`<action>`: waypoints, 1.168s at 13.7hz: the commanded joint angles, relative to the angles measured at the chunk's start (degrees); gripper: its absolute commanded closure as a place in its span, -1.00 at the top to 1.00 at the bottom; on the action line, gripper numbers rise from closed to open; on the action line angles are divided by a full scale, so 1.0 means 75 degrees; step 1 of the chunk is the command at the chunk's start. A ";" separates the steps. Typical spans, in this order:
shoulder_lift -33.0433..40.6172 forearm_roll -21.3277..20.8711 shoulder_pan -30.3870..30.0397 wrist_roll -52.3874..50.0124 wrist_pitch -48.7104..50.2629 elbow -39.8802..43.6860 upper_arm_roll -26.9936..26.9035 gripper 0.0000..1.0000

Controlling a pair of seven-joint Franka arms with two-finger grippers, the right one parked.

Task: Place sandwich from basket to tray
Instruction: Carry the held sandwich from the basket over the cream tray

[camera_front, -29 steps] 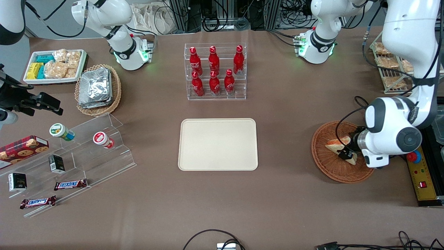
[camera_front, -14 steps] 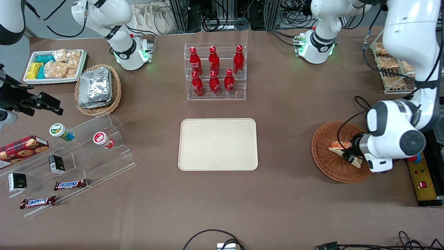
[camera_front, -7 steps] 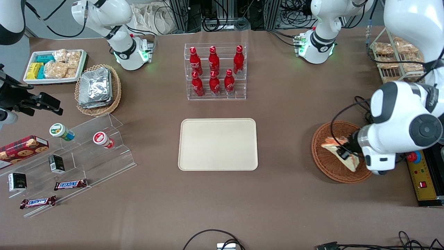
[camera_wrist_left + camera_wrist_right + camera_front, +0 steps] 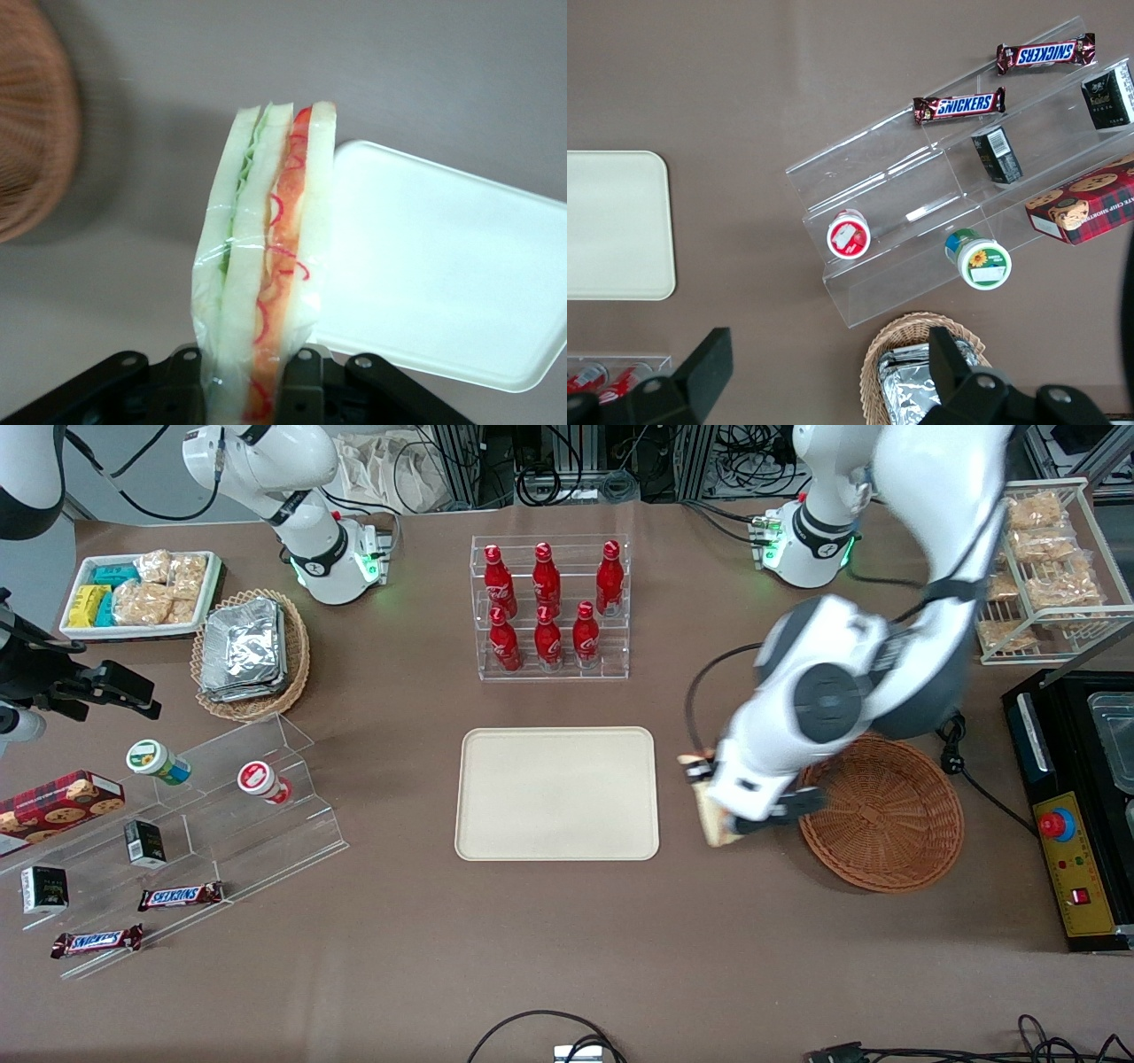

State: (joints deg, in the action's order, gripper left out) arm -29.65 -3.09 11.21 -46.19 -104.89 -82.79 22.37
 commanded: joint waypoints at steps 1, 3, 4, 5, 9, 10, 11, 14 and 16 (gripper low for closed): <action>-0.1060 -0.0185 0.0578 0.0088 -0.0333 0.0692 -0.0053 -1.00; -0.1458 -0.0301 0.0906 -0.0005 -0.0673 0.0692 -0.0088 -1.00; -0.1634 -0.0499 0.0954 -0.0145 -0.0744 0.0691 -0.0088 -1.00; -0.1810 -0.0641 0.1036 -0.0286 -0.0826 0.0703 -0.0076 -1.00; -0.2163 -0.0677 0.1223 -0.0287 -0.1143 0.0691 -0.0076 -0.89; -0.2175 -0.0700 0.1305 -0.0310 -0.1143 0.0657 -0.0088 -0.70; -0.2222 -0.0712 0.1341 -0.0311 -0.1143 0.0621 -0.0088 -0.51; -0.2257 -0.0724 0.1365 -0.0334 -0.1108 0.0598 -0.0088 0.01; -0.2234 -0.0736 0.1365 -0.0322 -0.1038 0.0563 -0.0088 0.91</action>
State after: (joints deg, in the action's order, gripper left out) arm -45.98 -7.45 20.73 -47.71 -113.84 -80.06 22.19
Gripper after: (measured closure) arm 0.551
